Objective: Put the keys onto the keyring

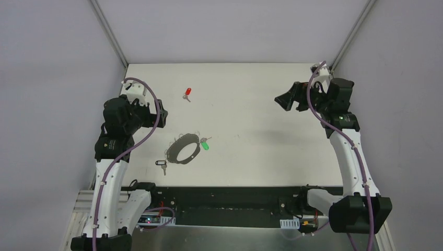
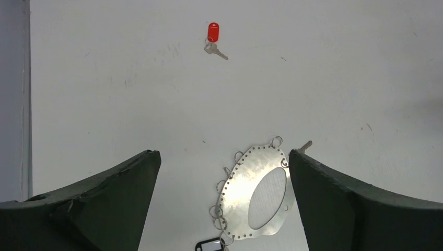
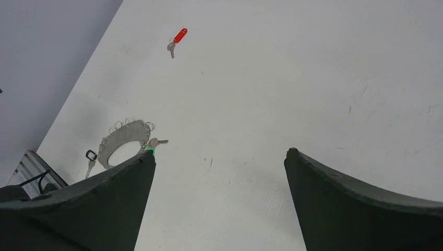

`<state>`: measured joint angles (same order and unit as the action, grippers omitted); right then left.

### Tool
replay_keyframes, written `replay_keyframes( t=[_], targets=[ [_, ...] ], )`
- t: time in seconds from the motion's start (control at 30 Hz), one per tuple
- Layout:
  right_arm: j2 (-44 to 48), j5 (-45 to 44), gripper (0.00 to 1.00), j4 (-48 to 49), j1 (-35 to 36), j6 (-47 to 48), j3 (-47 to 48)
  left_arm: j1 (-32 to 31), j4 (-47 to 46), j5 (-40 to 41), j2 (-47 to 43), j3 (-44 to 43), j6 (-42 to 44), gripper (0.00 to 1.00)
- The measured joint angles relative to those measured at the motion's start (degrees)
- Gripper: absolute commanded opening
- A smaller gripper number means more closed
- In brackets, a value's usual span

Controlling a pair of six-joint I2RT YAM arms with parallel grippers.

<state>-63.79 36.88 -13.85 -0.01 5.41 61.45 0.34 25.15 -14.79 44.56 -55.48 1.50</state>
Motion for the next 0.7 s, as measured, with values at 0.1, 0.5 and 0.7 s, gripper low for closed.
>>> replay_keyframes(
  t=[0.1, 0.5, 0.7],
  targets=[
    [0.0, 0.7, 0.98, 0.0, -0.9, -0.1, 0.0, 0.0, 0.4, 0.0, 0.0, 0.2, 0.0, 1.0],
    [0.0, 3.8, 0.98, -0.5, -1.3, 4.1, -3.0, -2.4, 7.1, -3.8, 1.2, 0.2, 8.9, 1.0],
    [-0.2, 7.7, 0.98, -0.6, -1.3, 7.0, -9.8, -12.7, 13.5, -1.9, 5.3, 1.3, 18.6, 1.0]
  ],
)
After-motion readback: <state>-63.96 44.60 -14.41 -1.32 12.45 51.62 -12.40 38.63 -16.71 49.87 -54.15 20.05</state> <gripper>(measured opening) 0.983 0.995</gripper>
